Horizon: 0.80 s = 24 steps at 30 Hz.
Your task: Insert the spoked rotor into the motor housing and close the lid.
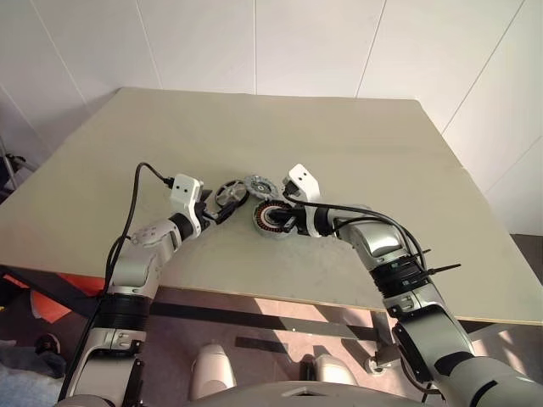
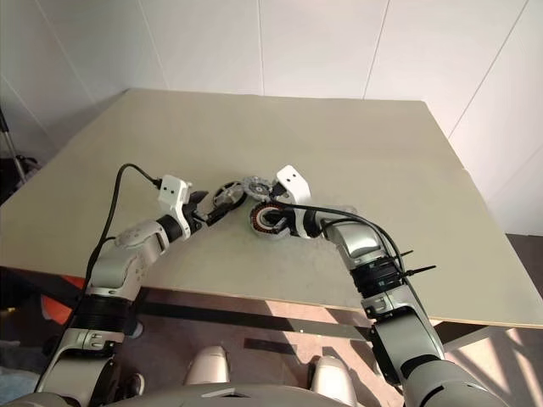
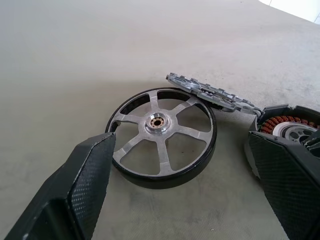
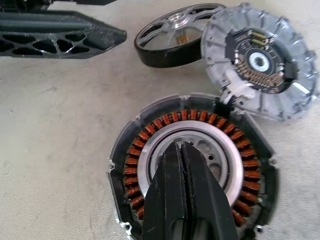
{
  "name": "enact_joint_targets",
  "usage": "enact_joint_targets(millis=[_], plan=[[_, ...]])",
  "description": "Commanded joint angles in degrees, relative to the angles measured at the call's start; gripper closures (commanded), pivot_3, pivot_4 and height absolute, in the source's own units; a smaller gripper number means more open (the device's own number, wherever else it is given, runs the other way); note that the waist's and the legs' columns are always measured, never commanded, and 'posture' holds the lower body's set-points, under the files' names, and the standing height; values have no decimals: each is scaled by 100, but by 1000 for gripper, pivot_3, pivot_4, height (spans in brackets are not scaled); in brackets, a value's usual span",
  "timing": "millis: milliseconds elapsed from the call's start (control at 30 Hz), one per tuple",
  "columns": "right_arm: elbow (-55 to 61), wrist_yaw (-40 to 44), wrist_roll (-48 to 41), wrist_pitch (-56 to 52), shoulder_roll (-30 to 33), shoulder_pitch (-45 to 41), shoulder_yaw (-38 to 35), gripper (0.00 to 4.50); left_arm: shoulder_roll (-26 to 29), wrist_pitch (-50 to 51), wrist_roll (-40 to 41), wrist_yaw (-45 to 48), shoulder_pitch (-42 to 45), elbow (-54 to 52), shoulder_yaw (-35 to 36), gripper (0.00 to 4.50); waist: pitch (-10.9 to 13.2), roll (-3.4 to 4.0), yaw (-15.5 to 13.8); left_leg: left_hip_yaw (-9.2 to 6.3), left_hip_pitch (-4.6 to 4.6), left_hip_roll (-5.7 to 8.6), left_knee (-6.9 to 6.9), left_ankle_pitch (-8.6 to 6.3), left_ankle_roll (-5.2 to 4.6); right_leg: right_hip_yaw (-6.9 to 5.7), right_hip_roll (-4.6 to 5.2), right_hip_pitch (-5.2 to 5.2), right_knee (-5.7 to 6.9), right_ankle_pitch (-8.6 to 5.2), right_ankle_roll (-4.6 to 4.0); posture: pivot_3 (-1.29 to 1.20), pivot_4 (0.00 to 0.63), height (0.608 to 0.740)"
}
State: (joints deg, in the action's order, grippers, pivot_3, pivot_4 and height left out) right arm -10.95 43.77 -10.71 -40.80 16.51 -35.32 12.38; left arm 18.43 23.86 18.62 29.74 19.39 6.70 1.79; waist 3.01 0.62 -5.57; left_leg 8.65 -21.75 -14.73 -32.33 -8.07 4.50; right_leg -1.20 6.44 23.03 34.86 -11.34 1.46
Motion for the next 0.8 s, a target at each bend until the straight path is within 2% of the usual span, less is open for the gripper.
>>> enact_joint_targets(millis=[33,267,467,567,800], plan=[[544,41,-210,-92,68,-337,-228,4491,7,-22,-15,4,100,-86,58,0,0,0,2,0,0,-1,1,0,0,-1,-1,2,0,0,0,0,0,740],[501,-7,-120,-103,-3,-147,-29,4491,5,-6,-18,7,98,-108,57,0,0,-1,2,0,-3,-2,8,0,0,-3,-2,6,-4,-1,-1,0,0,740],[-514,-155,307,354,-194,213,401,4491,9,-1,-24,6,103,-112,64,0,-3,5,7,2,-1,0,2,0,1,-1,0,5,-1,0,-1,0,0,740],[-279,-152,147,250,-196,30,178,4491,22,9,-18,8,117,-131,75,0,-5,2,10,1,22,-2,4,0,1,1,-2,-15,0,-2,2,0,0,740],[382,-55,-118,21,38,-350,-209,4491,-11,3,-14,-35,132,-58,103,0,-4,3,-2,0,6,0,1,1,3,2,-1,-5,0,-1,1,0,0,740]])
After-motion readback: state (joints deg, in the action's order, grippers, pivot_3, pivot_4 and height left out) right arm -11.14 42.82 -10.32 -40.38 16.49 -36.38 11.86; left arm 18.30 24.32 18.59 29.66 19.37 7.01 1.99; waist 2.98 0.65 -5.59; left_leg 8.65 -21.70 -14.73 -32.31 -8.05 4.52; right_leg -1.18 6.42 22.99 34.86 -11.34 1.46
